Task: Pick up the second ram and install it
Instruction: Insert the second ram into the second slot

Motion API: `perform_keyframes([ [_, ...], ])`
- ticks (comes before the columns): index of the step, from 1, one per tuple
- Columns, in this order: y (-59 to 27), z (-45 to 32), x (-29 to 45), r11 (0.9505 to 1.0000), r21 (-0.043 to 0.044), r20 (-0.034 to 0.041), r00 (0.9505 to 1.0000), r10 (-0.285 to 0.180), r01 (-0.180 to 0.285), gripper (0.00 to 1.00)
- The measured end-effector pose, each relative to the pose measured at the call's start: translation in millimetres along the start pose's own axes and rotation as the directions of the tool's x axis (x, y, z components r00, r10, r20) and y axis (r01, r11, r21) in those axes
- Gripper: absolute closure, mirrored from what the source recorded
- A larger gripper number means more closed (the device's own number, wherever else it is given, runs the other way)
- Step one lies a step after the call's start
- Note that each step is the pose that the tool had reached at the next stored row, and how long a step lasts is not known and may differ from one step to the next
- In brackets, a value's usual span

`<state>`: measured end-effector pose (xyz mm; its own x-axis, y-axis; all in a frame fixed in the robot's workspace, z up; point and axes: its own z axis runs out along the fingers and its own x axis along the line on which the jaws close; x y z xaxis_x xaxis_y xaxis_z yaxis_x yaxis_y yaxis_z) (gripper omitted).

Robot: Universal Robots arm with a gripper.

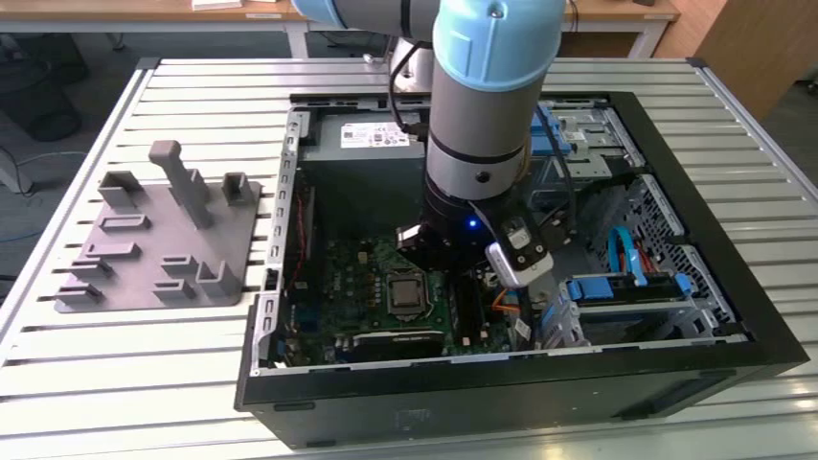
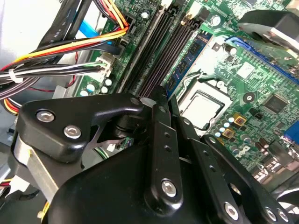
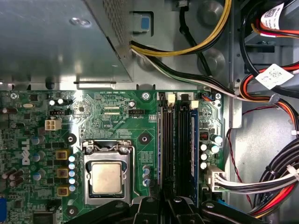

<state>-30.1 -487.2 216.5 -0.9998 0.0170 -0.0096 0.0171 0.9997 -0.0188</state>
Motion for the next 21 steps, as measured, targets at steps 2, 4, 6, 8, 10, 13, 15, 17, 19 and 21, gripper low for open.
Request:
perform_keyframes([
  [2,0.0,0.9,-1.3,1.0,0.0002,-0.0001,1.0,0.001,-0.001,0.86],
  [4,0.0,1.1,-2.6,1.0,0.0004,-0.0002,1.0,0.002,-0.002,0.86],
  [6,0.3,1.7,-3.9,1.0,0.0,-0.0001,1.0,0.002,-0.002,0.86],
  [8,0.3,2.0,-5.0,1.0,0.0002,-0.0001,1.0,0.002,-0.002,0.86],
  [10,0.4,2.3,-6.3,1.0,0.0004,-0.0001,1.0,0.002,-0.002,0.86],
  [13,0.5,2.8,-8.1,1.0,0.0003,-0.0001,1.0,0.002,-0.002,0.86],
  [15,0.5,3.2,-8.4,1.0,0.0003,0.0,1.0,0.002,-0.002,0.86],
  [17,0.5,3.4,-8.4,1.0,0.0004,-0.0001,1.0,0.002,-0.002,0.86],
  [19,0.5,3.4,-8.5,1.0,0.0009,-0.0001,1.0,0.002,-0.002,0.86],
  [21,0.5,3.6,-8.5,1.0,0.0016,-0.0001,1.0,0.002,-0.002,0.86],
])
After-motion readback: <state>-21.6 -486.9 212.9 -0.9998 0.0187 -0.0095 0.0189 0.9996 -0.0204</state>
